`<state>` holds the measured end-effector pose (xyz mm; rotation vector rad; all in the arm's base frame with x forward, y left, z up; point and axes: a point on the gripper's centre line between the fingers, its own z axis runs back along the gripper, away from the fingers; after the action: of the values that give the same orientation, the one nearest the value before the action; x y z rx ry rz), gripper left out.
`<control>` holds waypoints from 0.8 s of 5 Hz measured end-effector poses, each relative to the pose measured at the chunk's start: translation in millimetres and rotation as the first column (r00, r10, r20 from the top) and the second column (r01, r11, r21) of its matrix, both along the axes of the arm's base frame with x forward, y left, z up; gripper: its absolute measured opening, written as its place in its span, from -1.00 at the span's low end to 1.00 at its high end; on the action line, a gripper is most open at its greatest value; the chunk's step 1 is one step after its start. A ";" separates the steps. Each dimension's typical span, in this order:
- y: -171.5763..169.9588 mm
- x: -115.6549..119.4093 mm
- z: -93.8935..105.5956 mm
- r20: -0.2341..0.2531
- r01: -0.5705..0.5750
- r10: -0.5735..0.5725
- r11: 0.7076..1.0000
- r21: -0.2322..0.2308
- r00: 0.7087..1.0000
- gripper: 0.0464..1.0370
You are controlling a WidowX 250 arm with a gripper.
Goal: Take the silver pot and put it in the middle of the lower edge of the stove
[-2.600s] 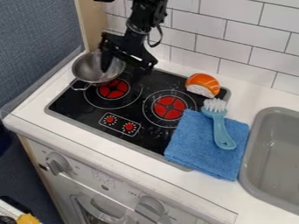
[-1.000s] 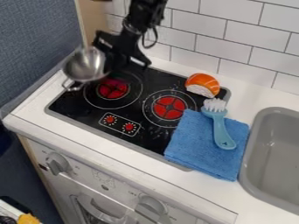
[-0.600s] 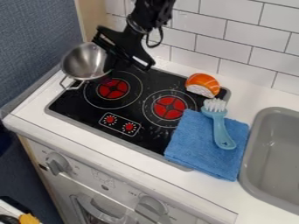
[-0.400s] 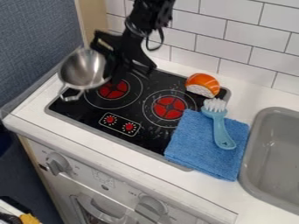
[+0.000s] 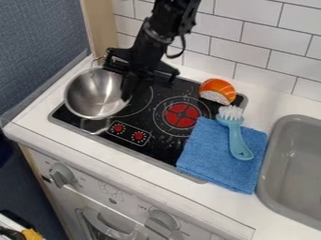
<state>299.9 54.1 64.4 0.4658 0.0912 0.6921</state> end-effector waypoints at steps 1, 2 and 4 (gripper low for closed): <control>-7.2 7.4 -11.8 -0.024 -0.246 0.246 0.969 -0.036 0.969 -0.95; -16.7 7.1 -20.1 -0.050 -0.478 0.476 0.878 -0.043 0.878 -0.95; -13.3 -3.8 -34.7 -0.056 -0.702 0.700 0.709 -0.067 0.712 -0.95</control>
<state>296.1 40.8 29.6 0.3497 0.3369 1.4380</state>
